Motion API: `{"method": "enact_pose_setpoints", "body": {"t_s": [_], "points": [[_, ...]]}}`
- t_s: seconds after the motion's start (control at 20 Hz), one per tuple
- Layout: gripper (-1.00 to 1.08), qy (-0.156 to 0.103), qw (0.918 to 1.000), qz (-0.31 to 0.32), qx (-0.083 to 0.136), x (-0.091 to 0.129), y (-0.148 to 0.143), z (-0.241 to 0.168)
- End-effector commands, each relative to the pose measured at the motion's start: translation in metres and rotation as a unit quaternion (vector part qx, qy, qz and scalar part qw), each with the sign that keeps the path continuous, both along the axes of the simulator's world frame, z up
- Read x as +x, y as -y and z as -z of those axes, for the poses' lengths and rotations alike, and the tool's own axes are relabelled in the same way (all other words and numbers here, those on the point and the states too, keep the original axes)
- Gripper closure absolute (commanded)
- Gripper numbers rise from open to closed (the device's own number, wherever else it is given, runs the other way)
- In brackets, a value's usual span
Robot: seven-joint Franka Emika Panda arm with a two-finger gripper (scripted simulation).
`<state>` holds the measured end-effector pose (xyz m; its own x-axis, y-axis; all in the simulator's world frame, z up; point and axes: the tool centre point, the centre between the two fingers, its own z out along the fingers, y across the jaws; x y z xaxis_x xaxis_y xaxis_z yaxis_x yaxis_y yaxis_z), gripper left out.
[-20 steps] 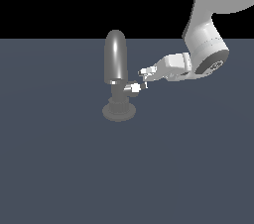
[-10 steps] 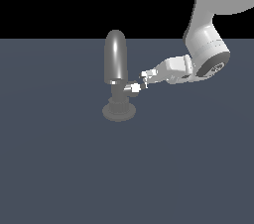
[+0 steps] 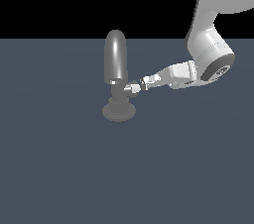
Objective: Turn on the faucet by rotating a designated handle.
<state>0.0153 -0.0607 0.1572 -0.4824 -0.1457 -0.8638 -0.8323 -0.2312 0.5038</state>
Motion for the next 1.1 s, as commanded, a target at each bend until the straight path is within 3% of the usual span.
{"method": "enact_pose_setpoints", "body": {"t_s": [0.0,0.05,0.65,0.7,0.75,1.05], "points": [[1.08,-0.016,0.9999,0.001,0.001,-0.013,0.004,0.019],[1.08,0.001,1.0,0.0,0.0,-0.001,0.0,0.001],[1.08,-0.016,0.9999,0.001,0.001,-0.017,0.005,0.079],[1.08,-0.016,0.9999,0.001,0.001,-0.017,0.005,0.079],[1.08,0.021,0.9997,-0.007,0.005,0.002,0.0,0.033],[1.08,0.013,0.9999,-0.005,0.004,0.007,-0.002,0.053]]}}
